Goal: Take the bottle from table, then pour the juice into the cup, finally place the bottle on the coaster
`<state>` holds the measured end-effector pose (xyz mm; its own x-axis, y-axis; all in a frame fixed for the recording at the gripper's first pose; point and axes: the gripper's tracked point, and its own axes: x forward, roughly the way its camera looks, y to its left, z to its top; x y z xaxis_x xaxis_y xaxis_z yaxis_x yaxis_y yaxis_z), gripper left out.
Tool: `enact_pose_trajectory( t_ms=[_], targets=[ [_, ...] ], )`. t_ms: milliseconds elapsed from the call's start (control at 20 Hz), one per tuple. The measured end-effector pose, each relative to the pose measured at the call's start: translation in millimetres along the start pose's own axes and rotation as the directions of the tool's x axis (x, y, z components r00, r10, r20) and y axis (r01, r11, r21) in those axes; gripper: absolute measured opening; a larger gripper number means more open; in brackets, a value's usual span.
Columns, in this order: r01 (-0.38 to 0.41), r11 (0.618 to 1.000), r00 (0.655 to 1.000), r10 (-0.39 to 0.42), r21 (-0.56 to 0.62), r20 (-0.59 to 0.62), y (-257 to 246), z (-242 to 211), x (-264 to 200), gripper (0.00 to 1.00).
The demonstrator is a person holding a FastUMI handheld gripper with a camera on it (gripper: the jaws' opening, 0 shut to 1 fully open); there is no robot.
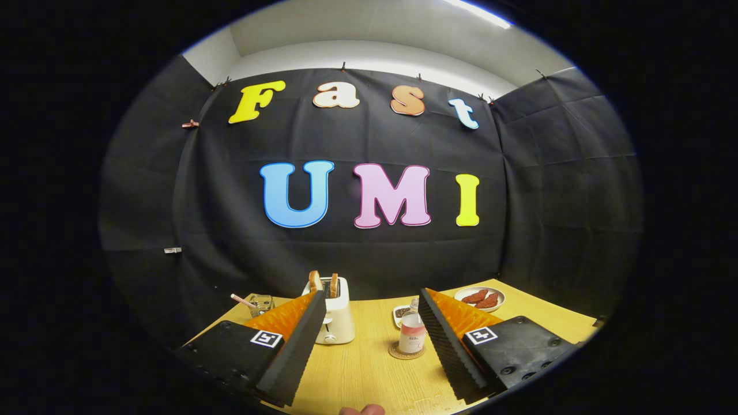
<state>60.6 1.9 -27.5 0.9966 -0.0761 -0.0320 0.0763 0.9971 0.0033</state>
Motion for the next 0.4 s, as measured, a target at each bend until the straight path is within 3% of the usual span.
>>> enact_pose_trajectory(
  t_ms=[400],
  targets=[
    [-0.071,0.997,0.997,0.071,0.009,-0.012,26,0,-18,0.99]
  ],
)
